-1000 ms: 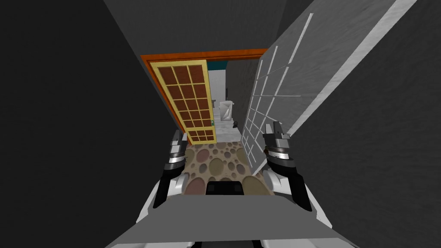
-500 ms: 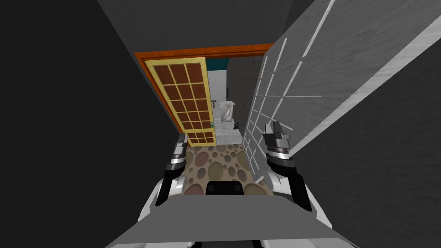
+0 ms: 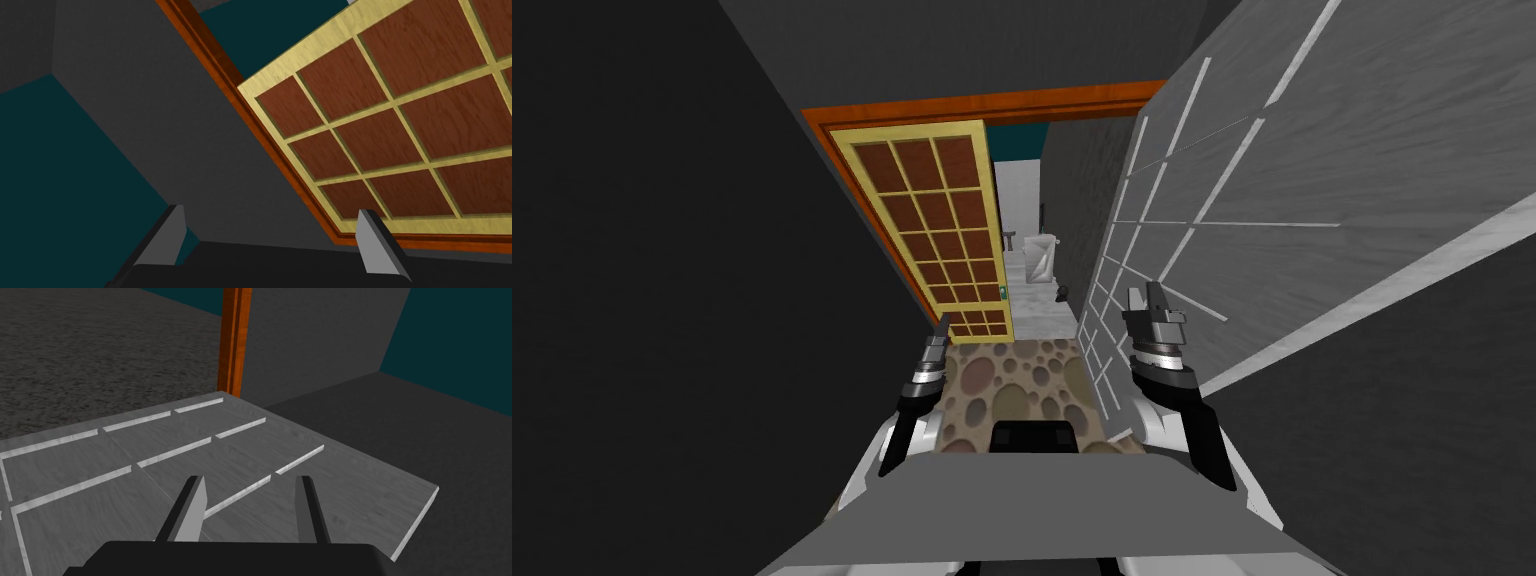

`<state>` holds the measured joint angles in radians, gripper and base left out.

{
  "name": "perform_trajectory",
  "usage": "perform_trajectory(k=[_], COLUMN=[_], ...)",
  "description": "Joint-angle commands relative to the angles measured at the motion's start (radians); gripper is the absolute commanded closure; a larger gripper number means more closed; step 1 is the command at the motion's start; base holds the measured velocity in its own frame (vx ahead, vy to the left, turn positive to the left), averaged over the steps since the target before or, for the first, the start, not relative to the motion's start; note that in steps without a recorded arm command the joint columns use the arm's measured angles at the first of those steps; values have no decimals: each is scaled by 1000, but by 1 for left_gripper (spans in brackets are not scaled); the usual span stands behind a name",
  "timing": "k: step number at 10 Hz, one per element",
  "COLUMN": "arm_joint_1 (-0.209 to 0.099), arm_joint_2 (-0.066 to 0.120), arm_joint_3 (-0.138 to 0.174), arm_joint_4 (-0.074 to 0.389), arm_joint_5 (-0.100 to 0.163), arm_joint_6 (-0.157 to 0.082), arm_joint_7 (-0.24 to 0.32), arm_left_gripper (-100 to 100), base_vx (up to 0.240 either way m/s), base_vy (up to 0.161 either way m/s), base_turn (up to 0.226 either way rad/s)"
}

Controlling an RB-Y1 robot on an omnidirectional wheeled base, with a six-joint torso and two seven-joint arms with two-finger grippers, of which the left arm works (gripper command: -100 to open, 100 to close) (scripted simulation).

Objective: Pull the door open

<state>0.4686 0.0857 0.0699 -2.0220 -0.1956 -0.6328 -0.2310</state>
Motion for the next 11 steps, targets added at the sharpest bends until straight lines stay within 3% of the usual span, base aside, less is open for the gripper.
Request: perform_trajectory(k=[1,11], arm_joint_1=[-5,-31], arm_joint_2=[4,10], arm_joint_3=[13,86], arm_joint_4=[36,256], arm_joint_5=[-28,-196], arm_joint_6=[-20,-140], arm_joint_7=[-26,-184], arm_left_gripper=[-100,-100], base_vx=[136,153], base_vy=[-23,-38], base_turn=[39,42])
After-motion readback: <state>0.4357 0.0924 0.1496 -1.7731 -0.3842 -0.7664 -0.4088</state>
